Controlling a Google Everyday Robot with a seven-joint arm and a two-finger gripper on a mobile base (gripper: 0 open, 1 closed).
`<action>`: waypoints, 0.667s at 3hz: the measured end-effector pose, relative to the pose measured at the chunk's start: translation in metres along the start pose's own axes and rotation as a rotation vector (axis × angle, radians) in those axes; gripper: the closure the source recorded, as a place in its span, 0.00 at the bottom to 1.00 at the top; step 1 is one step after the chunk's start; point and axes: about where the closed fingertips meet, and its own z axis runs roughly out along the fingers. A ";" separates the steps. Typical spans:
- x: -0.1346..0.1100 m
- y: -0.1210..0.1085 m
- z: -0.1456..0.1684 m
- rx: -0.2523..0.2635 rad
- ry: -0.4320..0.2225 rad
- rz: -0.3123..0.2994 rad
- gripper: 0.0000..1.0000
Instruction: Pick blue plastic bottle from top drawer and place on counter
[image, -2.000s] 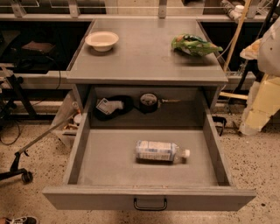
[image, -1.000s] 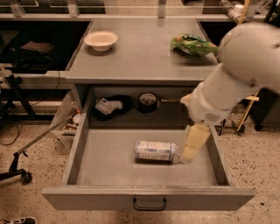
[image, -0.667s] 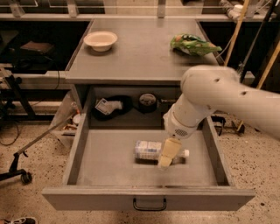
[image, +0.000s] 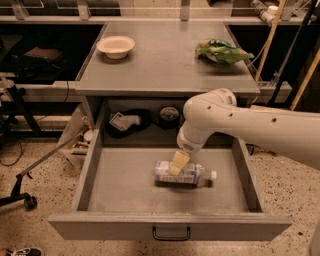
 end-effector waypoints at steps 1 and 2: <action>0.003 -0.003 0.001 0.011 0.012 0.073 0.00; 0.020 0.019 0.019 -0.048 0.022 0.035 0.00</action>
Offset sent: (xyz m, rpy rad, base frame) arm -0.0461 -0.0150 -0.0560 -0.0026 0.1145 0.0651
